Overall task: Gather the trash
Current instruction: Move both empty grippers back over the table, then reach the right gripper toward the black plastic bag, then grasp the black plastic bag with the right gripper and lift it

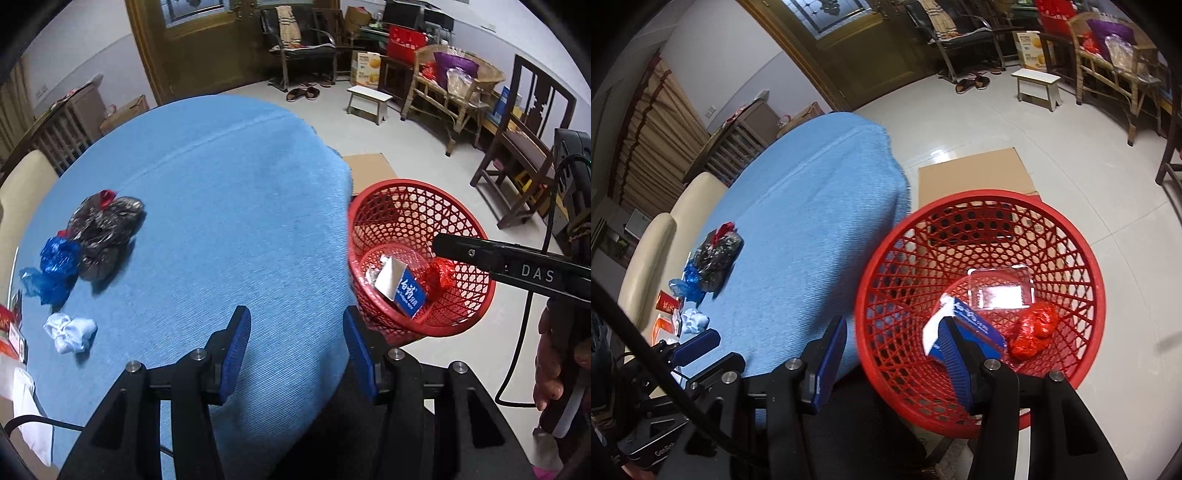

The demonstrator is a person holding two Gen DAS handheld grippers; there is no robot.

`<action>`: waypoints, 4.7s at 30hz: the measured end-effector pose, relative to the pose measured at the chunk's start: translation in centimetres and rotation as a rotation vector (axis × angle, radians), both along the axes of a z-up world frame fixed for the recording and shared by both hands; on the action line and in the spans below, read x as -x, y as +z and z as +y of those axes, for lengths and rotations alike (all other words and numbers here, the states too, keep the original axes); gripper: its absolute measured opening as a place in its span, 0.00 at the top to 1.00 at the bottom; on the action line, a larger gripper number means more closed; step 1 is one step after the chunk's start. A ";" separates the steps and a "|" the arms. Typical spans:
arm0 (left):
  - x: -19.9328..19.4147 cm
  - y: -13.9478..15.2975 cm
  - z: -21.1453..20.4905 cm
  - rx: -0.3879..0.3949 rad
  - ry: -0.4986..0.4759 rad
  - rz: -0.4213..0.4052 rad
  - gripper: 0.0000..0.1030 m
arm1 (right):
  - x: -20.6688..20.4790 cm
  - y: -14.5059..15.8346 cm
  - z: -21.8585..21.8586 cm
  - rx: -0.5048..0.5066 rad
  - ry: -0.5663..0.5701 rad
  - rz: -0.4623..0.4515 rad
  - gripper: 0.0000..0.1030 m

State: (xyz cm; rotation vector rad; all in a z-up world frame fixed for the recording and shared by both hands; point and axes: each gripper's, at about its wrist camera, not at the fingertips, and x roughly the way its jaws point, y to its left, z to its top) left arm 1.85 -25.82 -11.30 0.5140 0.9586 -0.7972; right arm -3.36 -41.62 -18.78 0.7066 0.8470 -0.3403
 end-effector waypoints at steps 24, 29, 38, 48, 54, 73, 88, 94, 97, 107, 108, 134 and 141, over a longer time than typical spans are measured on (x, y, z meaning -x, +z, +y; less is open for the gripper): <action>-3.8 -0.2 13.4 0.077 0.290 -0.002 0.49 | -6.9 4.3 10.2 0.123 0.222 -0.042 0.46; -3.9 -0.3 15.9 0.108 0.339 -0.002 0.49 | -8.6 5.0 12.8 0.148 0.273 -0.044 0.46; -3.1 0.9 21.1 0.204 0.482 -0.033 0.38 | -10.6 6.4 16.9 0.205 0.333 -0.070 0.46; -2.9 1.3 25.7 0.260 0.637 -0.064 0.31 | -12.2 6.5 20.6 0.249 0.312 -0.124 0.45; -2.4 1.6 26.4 0.236 0.639 -0.127 0.30 | -13.9 6.7 22.6 0.272 0.335 -0.143 0.44; -3.1 0.2 28.0 0.183 0.685 -0.079 0.30 | -19.2 6.3 24.5 0.266 0.379 -0.132 0.43; -1.4 1.4 25.7 0.070 0.575 -0.144 0.30 | -17.2 6.3 23.9 0.245 0.368 -0.137 0.43; -1.4 1.9 25.8 0.048 0.587 -0.177 0.30 | -16.7 6.2 23.0 0.230 0.346 -0.138 0.43; -1.8 1.8 25.7 0.029 0.593 -0.184 0.29 | -16.6 6.0 22.6 0.228 0.342 -0.134 0.43; -6.1 -0.5 26.4 0.010 0.654 -0.095 0.29 | -17.2 4.2 20.6 0.198 0.316 -0.093 0.43; -6.4 -0.8 26.4 0.007 0.658 -0.093 0.29 | -17.2 4.0 20.4 0.197 0.314 -0.088 0.43; -17.0 -2.3 19.6 0.074 0.617 0.002 0.29 | -24.7 2.6 16.3 0.137 0.411 -0.008 0.43; -17.7 -3.0 18.9 0.085 0.605 0.032 0.29 | -27.8 2.4 15.8 0.023 0.435 0.004 0.42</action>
